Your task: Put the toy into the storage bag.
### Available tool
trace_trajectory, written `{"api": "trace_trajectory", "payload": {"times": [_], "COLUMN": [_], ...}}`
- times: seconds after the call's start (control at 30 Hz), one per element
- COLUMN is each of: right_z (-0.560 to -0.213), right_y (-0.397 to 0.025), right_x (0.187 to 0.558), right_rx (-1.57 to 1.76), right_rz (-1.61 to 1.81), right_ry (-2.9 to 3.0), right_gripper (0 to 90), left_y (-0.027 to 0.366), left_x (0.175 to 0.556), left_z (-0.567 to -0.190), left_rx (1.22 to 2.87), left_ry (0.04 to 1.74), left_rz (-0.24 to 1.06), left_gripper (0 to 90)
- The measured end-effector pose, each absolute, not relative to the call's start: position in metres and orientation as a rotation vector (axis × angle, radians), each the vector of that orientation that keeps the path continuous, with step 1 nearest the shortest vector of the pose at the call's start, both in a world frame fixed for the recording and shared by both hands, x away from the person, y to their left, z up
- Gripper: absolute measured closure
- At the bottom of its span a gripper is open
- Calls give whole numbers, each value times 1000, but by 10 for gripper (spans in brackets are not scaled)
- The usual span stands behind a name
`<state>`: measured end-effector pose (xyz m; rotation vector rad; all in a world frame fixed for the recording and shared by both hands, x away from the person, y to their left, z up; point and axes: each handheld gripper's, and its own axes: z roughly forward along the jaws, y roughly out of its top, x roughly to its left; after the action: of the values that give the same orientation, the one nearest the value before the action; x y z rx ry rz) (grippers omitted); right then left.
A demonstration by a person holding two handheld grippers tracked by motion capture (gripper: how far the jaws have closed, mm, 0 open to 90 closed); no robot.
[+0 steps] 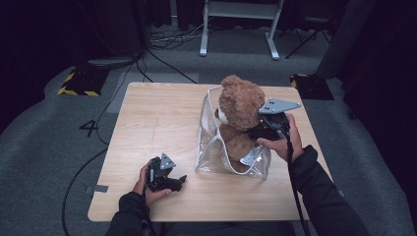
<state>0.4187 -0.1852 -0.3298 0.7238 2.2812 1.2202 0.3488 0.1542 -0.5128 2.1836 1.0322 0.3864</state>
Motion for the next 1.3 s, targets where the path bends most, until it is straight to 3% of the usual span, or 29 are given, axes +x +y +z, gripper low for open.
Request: {"api": "trace_trajectory", "payload": {"times": [0.43, 0.83, 1.0, 1.3], "right_z": [-349, -353, -353, -350], "right_y": [-188, -190, -189, -193], "right_x": [423, 421, 420, 419], "right_rx": [758, 758, 766, 764], "right_rz": [1170, 1139, 1123, 1145], "right_ry": [2310, 2317, 2305, 2307], "right_gripper": [355, 323, 271, 272], "left_y": [154, 154, 154, 154], "left_x": [349, 349, 349, 349], "left_z": [-513, -513, -513, -513], "left_rx": [2185, 2184, 2185, 2184], "left_ry": [1033, 1032, 1033, 1033], "left_rz": [388, 387, 388, 386], "left_gripper": [159, 159, 159, 159]}}
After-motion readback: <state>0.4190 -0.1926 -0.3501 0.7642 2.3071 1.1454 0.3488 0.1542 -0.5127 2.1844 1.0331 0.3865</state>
